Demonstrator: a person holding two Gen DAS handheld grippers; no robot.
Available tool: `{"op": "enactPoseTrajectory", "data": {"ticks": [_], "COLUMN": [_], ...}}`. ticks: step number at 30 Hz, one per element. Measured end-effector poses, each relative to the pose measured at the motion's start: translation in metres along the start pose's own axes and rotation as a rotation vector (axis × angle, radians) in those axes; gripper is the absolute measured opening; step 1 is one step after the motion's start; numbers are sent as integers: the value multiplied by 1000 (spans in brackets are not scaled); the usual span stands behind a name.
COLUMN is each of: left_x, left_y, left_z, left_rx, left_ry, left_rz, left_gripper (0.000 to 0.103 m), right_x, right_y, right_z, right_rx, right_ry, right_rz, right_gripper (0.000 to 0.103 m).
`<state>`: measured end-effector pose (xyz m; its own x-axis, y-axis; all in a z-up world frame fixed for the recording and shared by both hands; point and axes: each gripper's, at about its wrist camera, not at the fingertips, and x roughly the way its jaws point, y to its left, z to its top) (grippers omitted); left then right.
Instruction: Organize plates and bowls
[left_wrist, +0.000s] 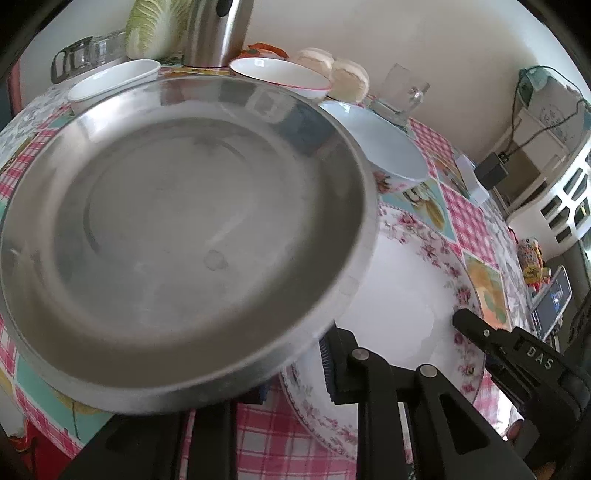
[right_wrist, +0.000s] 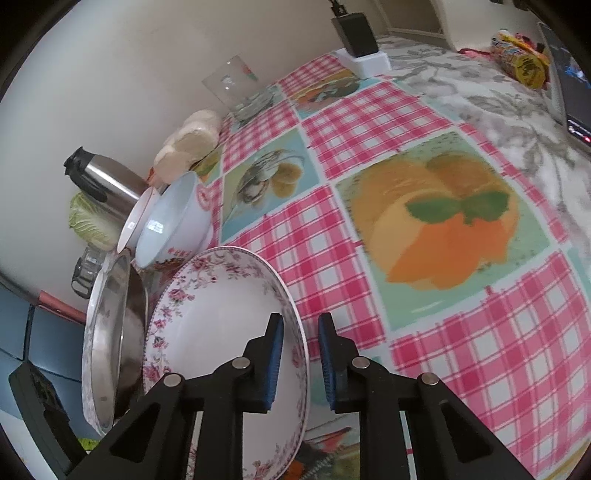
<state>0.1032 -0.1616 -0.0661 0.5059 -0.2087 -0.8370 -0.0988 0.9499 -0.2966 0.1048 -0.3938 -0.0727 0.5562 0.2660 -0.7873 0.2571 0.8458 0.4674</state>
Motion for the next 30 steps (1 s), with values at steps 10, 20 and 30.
{"op": "enactPoseTrajectory", "data": {"ticks": [10, 20, 30], "left_x": [4, 3, -2], "left_y": [-23, -30, -39], "left_z": [-6, -7, -4], "left_rx": [97, 128, 143], "left_ry": [-3, 5, 10], "left_rz": [-29, -68, -122], "left_gripper": [23, 23, 23], "right_x": [-9, -19, -41], "right_y": [-22, -29, -30], "right_z": [2, 3, 8], "right_rx": [58, 66, 40], "right_ry": [-27, -48, -91], "right_rz": [7, -17, -28], "right_gripper": [14, 13, 13]}}
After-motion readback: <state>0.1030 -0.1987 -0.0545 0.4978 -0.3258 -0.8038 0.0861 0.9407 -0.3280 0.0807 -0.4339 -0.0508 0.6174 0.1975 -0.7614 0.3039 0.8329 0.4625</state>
